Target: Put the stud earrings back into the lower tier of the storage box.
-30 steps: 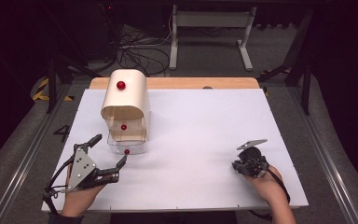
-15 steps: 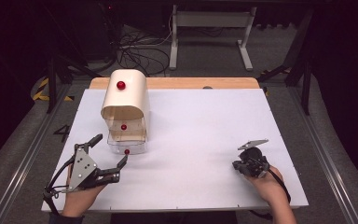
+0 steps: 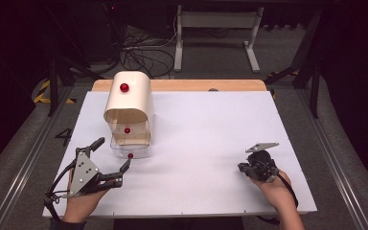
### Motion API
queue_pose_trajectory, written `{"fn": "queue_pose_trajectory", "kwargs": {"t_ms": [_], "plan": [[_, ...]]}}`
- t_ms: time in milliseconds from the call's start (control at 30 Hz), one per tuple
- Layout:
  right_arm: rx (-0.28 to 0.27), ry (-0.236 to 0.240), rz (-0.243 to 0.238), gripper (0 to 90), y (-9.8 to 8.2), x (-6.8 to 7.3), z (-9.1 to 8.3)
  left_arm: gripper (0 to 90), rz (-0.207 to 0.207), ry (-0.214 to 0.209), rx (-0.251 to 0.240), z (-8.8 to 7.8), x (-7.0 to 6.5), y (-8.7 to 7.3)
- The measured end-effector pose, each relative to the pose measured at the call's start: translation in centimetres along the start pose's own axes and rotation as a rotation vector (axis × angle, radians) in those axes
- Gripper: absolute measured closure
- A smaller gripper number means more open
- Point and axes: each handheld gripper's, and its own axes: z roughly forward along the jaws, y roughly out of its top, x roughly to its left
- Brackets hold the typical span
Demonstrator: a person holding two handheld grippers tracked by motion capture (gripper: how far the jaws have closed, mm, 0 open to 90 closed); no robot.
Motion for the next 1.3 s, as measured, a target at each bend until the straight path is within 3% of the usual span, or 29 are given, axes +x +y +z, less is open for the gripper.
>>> {"fn": "queue_pose_trajectory", "kwargs": {"t_ms": [467,1033,1300], "plan": [[-0.095,0.035,-0.010,87.1,0.6,1.0,-0.6,5.3,-0.008,0.002,-0.004,-0.2,0.2,0.0],[-0.220,0.058,-0.085,87.1,1.9,3.3,0.1,5.4,-0.008,0.001,-0.003,-0.2,0.2,0.0],[-0.302,0.040,-0.123,87.1,2.5,4.3,0.0,5.4,-0.008,-0.004,-0.002,-0.2,0.2,0.0]]}}
